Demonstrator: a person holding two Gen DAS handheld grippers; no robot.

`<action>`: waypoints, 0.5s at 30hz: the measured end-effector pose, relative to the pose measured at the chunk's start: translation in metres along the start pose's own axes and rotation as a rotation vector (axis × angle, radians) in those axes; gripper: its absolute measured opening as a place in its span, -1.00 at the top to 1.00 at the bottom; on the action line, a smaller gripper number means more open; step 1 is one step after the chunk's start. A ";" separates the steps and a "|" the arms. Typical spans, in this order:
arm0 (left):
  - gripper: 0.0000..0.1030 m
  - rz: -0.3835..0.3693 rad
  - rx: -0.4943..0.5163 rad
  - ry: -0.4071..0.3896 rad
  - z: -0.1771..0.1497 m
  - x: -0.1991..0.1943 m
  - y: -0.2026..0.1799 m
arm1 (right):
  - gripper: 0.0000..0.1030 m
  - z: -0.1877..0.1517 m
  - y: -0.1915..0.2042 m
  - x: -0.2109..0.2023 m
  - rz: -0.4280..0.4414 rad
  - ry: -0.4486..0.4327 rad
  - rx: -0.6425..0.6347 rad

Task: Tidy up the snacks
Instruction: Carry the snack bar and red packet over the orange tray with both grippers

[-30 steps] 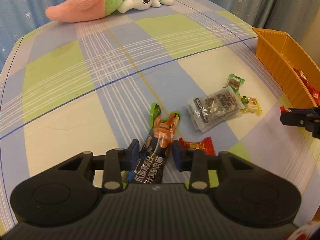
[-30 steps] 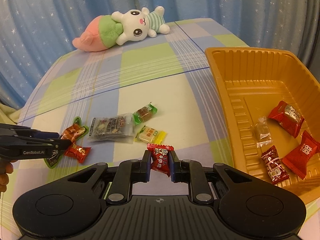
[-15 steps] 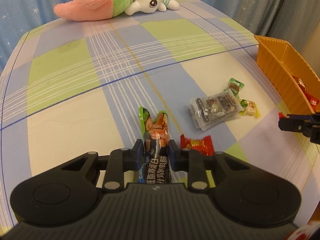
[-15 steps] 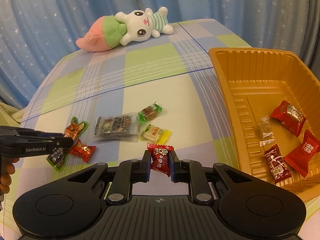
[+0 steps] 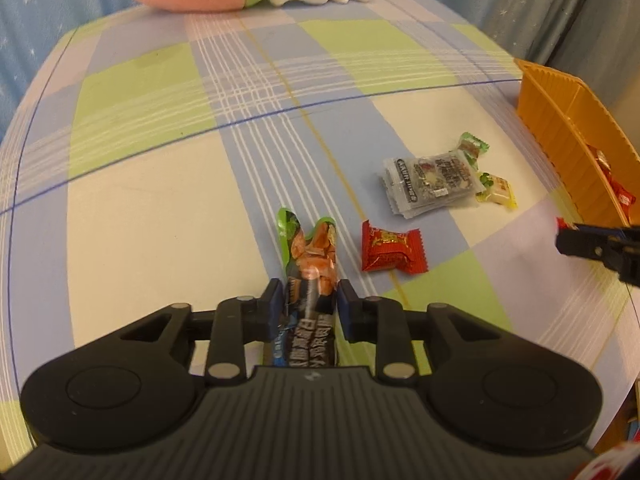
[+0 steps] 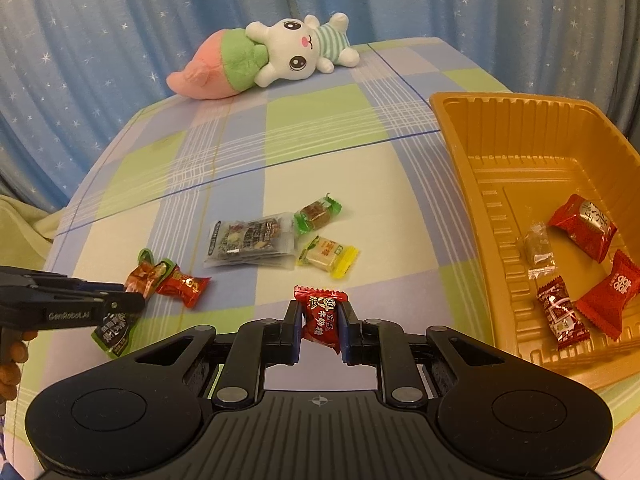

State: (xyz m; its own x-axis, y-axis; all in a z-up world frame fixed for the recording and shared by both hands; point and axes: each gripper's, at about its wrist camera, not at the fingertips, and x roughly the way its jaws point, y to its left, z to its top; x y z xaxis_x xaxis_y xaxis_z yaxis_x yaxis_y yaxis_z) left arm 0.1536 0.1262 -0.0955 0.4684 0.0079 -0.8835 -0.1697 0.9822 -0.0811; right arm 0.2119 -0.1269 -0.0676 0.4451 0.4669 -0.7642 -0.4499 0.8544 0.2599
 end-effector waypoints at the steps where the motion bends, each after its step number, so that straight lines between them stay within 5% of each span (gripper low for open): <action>1: 0.49 0.006 0.007 0.008 0.001 0.003 -0.001 | 0.63 -0.001 0.000 -0.001 0.000 -0.001 -0.001; 15: 0.50 0.053 0.006 -0.043 -0.014 -0.019 -0.011 | 0.63 -0.009 -0.008 -0.022 0.020 -0.021 0.012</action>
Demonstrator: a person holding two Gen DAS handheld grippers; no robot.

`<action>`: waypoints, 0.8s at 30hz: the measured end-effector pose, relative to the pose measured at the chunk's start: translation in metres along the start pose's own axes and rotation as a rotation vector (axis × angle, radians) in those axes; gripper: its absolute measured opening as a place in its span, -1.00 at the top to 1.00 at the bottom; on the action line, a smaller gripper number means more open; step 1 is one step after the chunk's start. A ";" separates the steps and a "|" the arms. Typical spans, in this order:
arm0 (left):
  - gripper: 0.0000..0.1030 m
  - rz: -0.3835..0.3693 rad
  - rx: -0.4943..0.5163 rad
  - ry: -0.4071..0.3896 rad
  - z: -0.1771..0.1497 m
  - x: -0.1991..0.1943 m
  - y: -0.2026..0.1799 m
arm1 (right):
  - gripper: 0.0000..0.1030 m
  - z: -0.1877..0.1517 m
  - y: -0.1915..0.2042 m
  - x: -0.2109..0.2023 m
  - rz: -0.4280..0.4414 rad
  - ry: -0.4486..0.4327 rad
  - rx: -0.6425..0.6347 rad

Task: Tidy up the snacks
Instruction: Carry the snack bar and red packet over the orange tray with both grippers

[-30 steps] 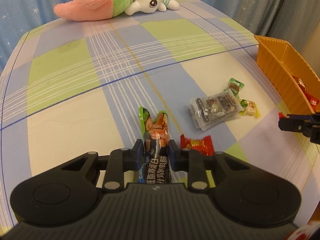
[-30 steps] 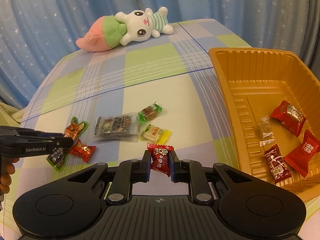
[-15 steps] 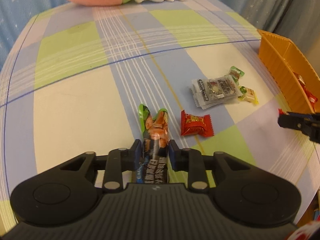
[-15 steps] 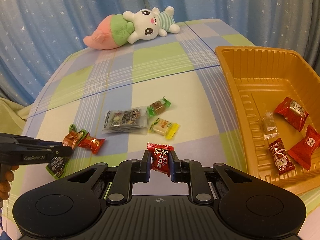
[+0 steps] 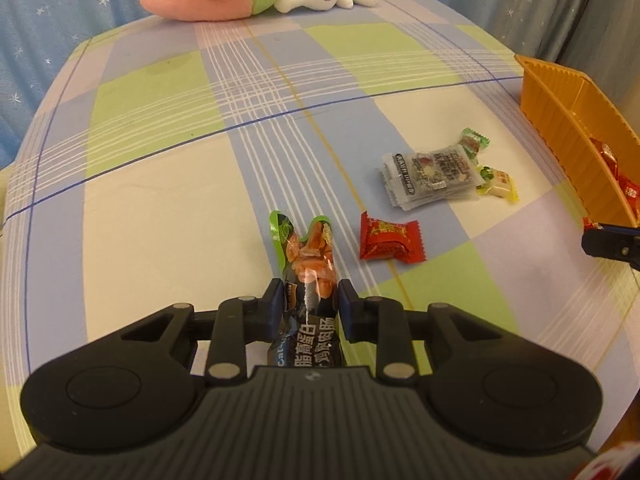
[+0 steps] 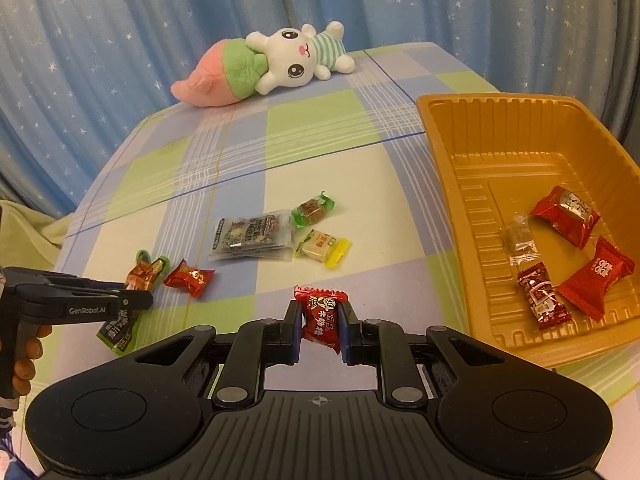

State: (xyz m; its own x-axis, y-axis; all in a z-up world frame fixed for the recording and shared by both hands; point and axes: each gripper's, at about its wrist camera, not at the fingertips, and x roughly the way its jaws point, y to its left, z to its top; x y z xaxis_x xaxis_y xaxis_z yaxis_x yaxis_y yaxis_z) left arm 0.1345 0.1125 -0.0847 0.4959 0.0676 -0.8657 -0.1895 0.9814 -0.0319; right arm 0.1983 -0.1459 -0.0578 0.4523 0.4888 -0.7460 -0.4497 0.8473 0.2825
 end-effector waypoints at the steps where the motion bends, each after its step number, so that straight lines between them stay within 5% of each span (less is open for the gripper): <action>1: 0.50 -0.002 -0.007 -0.005 -0.001 -0.005 0.000 | 0.63 0.000 0.000 -0.002 0.004 -0.002 -0.001; 11: 0.50 -0.053 -0.041 -0.071 -0.003 -0.053 -0.032 | 0.63 0.000 -0.007 -0.020 0.052 -0.022 -0.016; 24: 0.50 -0.155 0.031 -0.102 0.015 -0.075 -0.122 | 0.63 0.004 -0.045 -0.058 0.073 -0.062 -0.008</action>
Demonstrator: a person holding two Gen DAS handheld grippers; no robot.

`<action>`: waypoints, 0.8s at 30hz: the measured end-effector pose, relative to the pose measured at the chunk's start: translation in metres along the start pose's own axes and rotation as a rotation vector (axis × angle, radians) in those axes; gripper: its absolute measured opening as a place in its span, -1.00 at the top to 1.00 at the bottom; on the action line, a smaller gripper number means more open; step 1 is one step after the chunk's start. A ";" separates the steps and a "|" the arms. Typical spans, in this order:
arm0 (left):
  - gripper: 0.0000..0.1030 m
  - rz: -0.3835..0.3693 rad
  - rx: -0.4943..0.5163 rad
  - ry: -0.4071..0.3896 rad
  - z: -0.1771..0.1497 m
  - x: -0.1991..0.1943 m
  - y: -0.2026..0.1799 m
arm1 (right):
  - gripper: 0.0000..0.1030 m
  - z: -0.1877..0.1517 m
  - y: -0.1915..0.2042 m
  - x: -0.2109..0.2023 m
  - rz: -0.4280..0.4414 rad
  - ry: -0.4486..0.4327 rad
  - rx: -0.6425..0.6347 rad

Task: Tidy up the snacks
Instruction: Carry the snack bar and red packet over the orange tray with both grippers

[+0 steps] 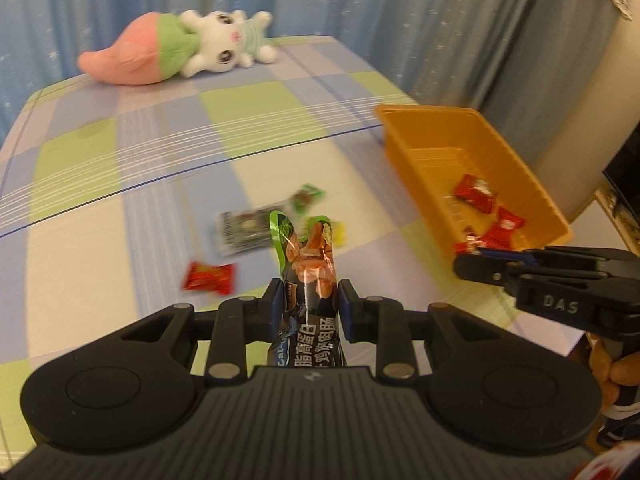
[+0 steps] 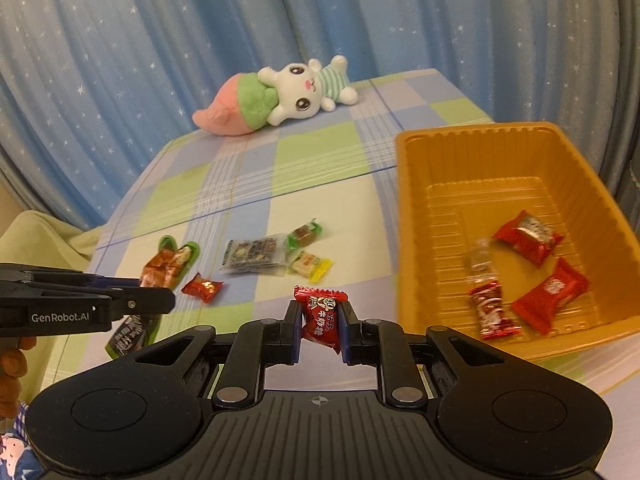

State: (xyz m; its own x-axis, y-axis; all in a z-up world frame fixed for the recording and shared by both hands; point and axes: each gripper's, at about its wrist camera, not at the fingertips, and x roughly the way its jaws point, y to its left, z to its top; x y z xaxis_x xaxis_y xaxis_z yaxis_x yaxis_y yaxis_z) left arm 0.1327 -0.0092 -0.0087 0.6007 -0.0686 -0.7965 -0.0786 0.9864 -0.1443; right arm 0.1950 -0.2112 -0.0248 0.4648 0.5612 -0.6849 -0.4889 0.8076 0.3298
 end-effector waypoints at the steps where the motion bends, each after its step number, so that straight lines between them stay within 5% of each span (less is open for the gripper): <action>1: 0.50 -0.007 0.007 -0.001 0.002 0.002 -0.007 | 0.63 0.000 -0.005 -0.003 -0.004 -0.003 0.004; 12: 0.50 -0.070 0.079 -0.019 0.032 0.028 -0.085 | 0.63 0.012 -0.065 -0.032 -0.038 -0.036 0.045; 24: 0.50 -0.043 0.073 -0.023 0.071 0.077 -0.139 | 0.63 0.043 -0.135 -0.028 -0.057 -0.046 0.023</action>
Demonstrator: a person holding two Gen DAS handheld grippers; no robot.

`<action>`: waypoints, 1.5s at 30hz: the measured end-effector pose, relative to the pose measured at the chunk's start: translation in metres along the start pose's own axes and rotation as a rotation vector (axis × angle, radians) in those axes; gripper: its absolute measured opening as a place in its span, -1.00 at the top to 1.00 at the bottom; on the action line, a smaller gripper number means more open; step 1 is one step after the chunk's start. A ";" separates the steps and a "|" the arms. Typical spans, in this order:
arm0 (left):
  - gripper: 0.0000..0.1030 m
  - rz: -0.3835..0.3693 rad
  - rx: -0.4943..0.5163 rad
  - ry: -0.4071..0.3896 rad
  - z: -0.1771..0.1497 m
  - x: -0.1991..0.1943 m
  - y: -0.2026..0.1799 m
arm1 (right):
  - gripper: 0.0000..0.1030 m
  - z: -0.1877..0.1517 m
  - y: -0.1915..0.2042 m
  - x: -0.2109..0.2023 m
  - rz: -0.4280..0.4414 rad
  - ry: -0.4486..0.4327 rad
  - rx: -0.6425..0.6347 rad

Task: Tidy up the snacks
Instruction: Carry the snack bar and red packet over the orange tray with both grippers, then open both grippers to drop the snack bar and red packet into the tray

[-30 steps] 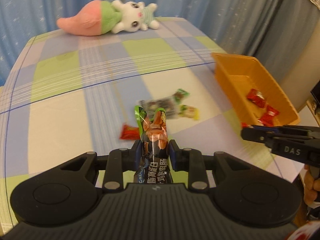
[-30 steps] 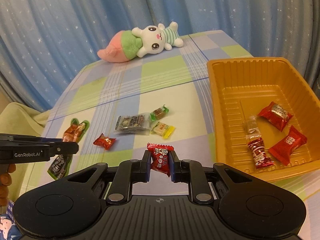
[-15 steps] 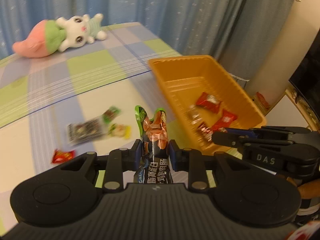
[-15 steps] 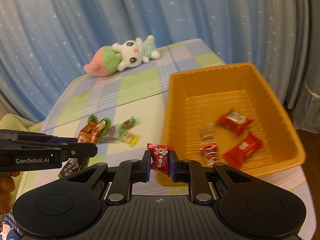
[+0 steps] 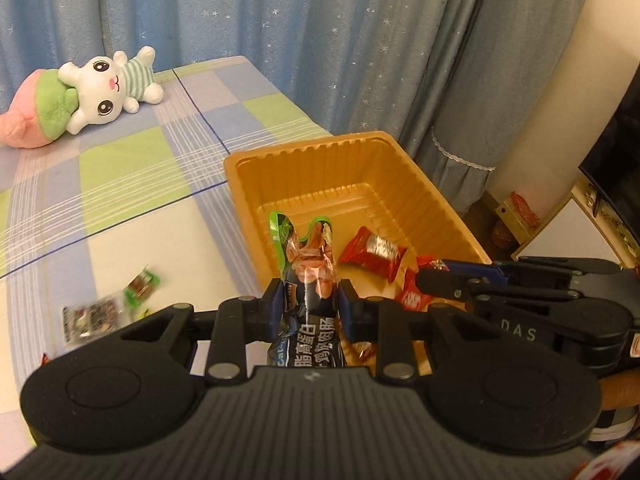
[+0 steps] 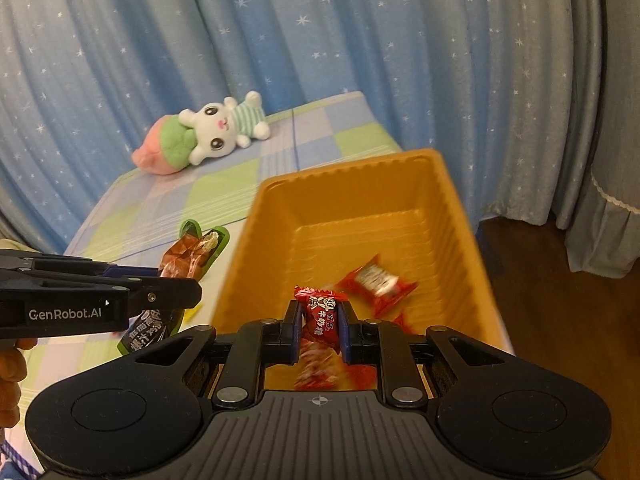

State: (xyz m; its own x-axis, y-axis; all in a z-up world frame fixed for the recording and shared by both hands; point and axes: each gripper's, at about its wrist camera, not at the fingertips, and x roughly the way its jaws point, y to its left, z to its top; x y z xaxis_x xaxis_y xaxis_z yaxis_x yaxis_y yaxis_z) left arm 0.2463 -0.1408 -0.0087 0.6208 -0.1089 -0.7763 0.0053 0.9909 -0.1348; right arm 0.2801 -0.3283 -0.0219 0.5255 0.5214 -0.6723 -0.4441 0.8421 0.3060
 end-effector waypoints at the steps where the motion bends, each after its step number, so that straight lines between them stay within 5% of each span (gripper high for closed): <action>1: 0.50 0.005 -0.004 0.000 0.003 0.005 -0.003 | 0.63 0.004 -0.005 0.003 -0.001 -0.001 -0.004; 27: 0.50 0.149 0.001 0.078 0.050 0.112 -0.027 | 0.63 0.046 -0.068 0.053 0.021 0.005 -0.028; 45: 0.48 0.133 -0.058 0.038 0.050 0.087 -0.016 | 0.63 0.057 -0.064 0.067 0.026 0.007 -0.027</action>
State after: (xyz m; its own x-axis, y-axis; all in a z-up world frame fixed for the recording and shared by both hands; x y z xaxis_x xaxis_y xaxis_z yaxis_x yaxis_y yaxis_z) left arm 0.3396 -0.1622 -0.0429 0.5826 0.0187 -0.8126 -0.1211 0.9906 -0.0640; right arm 0.3852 -0.3397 -0.0482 0.5082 0.5422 -0.6692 -0.4775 0.8240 0.3050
